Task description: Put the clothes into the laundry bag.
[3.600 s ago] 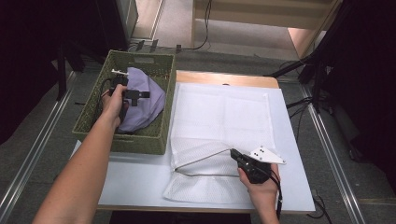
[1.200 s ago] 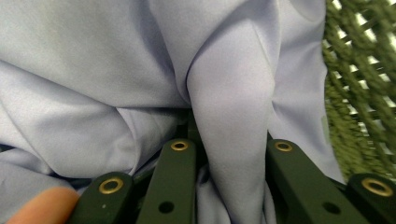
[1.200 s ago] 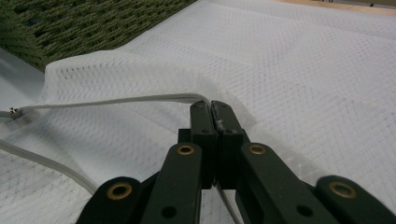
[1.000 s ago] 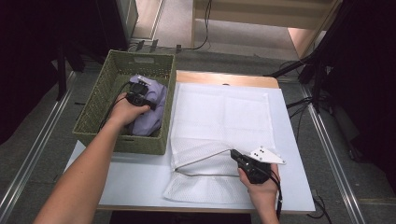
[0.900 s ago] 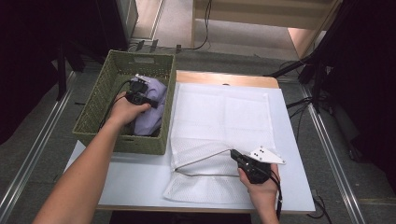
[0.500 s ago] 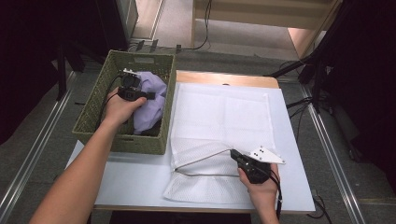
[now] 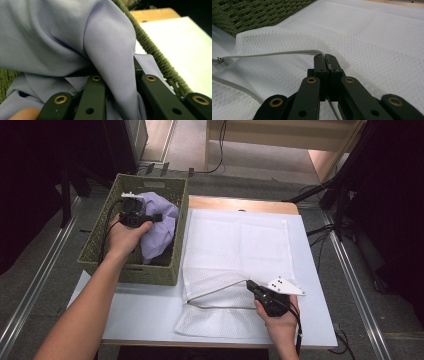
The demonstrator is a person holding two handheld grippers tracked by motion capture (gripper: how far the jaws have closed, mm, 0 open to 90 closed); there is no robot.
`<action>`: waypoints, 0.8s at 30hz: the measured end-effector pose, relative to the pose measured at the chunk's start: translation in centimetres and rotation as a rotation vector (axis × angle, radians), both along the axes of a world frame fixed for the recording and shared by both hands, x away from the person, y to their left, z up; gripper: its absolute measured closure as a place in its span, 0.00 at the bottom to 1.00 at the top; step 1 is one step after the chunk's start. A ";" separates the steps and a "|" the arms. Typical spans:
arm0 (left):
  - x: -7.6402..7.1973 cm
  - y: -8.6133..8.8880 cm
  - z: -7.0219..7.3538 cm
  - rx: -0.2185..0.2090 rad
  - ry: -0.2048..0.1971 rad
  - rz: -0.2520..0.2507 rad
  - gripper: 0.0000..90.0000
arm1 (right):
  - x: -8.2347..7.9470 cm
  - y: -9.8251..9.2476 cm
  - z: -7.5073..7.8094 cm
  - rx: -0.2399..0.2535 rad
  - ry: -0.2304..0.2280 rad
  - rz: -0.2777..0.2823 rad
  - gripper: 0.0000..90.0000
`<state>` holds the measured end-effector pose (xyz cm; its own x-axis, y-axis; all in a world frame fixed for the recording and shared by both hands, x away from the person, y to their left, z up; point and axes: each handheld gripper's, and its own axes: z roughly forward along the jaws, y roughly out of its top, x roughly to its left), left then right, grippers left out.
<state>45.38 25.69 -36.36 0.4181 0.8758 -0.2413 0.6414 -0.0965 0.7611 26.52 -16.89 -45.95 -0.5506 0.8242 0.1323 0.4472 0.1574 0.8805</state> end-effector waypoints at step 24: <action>-4.0 -1.9 5.0 -0.180 -0.139 -0.093 0.90 | 0.1 0.0 -0.2 -0.002 0.006 0.003 1.00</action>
